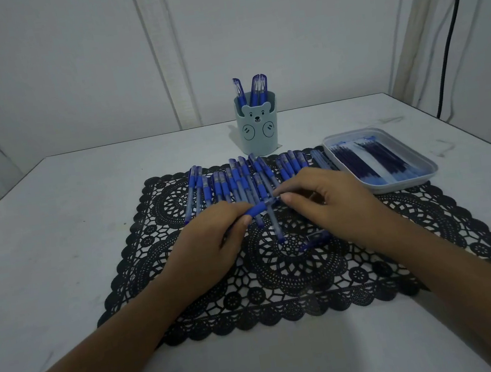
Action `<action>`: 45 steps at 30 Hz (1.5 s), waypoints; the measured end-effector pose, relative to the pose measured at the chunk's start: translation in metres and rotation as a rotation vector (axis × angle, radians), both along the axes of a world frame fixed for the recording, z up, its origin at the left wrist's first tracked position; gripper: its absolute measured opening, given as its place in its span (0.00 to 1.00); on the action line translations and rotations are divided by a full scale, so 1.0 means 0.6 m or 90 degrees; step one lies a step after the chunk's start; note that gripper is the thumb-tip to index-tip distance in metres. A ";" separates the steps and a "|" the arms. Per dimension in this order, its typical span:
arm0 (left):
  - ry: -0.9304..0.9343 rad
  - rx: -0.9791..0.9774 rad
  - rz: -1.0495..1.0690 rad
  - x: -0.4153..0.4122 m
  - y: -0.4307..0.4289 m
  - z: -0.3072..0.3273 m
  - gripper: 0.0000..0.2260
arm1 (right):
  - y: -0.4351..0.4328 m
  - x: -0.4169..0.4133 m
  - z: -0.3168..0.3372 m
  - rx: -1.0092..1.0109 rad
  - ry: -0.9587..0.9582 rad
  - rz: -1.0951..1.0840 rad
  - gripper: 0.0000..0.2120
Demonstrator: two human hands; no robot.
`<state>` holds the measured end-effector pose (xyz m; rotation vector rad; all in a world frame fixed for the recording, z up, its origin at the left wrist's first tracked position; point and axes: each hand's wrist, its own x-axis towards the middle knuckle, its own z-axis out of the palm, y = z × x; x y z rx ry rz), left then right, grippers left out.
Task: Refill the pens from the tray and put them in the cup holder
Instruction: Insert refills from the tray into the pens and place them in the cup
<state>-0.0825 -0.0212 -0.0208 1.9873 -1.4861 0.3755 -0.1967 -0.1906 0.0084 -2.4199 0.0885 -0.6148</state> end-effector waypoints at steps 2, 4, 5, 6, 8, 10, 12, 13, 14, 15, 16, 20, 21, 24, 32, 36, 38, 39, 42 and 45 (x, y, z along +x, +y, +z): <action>-0.014 0.015 -0.010 -0.001 0.001 0.000 0.14 | -0.001 -0.003 0.003 -0.020 0.023 0.002 0.10; -0.022 0.021 -0.016 -0.001 0.001 -0.001 0.14 | -0.003 -0.007 0.006 -0.028 0.045 0.004 0.11; -0.023 0.021 -0.017 -0.002 0.001 -0.001 0.13 | -0.003 -0.008 0.007 -0.024 0.056 0.006 0.10; -0.024 0.020 -0.017 -0.002 0.002 -0.002 0.13 | -0.003 -0.008 0.007 -0.015 0.066 0.010 0.10; -0.026 0.018 -0.017 -0.002 0.002 -0.002 0.13 | -0.004 -0.008 0.007 0.007 0.081 0.019 0.09; -0.020 0.016 -0.016 -0.003 0.001 -0.002 0.13 | -0.006 -0.008 0.005 0.038 0.078 0.032 0.10; -0.008 0.008 -0.017 -0.003 0.001 -0.001 0.13 | -0.007 -0.008 0.006 0.073 0.075 0.047 0.09; -0.004 0.005 -0.018 -0.002 0.001 -0.001 0.13 | -0.009 -0.009 0.007 0.087 0.078 0.054 0.08; -0.004 0.003 -0.018 -0.002 0.001 -0.001 0.13 | -0.010 -0.009 0.008 0.096 0.082 0.058 0.06; -0.006 0.006 -0.018 -0.002 0.001 -0.001 0.13 | -0.009 -0.009 0.008 0.098 0.083 0.060 0.06; -0.011 0.011 -0.016 -0.001 0.001 -0.002 0.13 | -0.007 -0.009 0.007 0.095 0.081 0.059 0.06; -0.032 0.022 -0.006 -0.004 0.000 -0.001 0.14 | 0.002 -0.005 -0.003 0.060 0.057 0.046 0.08; -0.034 0.020 -0.005 -0.005 0.000 -0.001 0.15 | 0.004 -0.004 -0.005 0.040 0.055 0.038 0.07; -0.042 0.025 -0.008 -0.008 -0.001 0.000 0.15 | 0.011 -0.006 -0.007 -0.017 0.049 0.016 0.17; -0.038 0.050 -0.006 -0.010 0.000 0.001 0.16 | 0.001 -0.013 0.006 0.024 0.117 0.055 0.04; -0.048 0.059 -0.012 -0.014 -0.001 0.002 0.16 | 0.007 -0.012 0.001 -0.023 0.124 0.031 0.16; -0.039 0.045 -0.013 -0.012 0.000 0.002 0.16 | 0.006 -0.013 -0.001 -0.005 0.131 0.052 0.10; -0.036 0.041 -0.011 -0.011 0.000 0.002 0.16 | 0.004 -0.012 -0.001 0.000 0.132 0.063 0.07; -0.046 0.054 -0.011 -0.012 -0.001 0.001 0.16 | 0.003 -0.012 -0.001 -0.011 0.142 0.053 0.08; -0.044 0.057 -0.015 -0.012 -0.001 0.000 0.16 | 0.007 -0.012 -0.003 0.000 0.135 0.039 0.16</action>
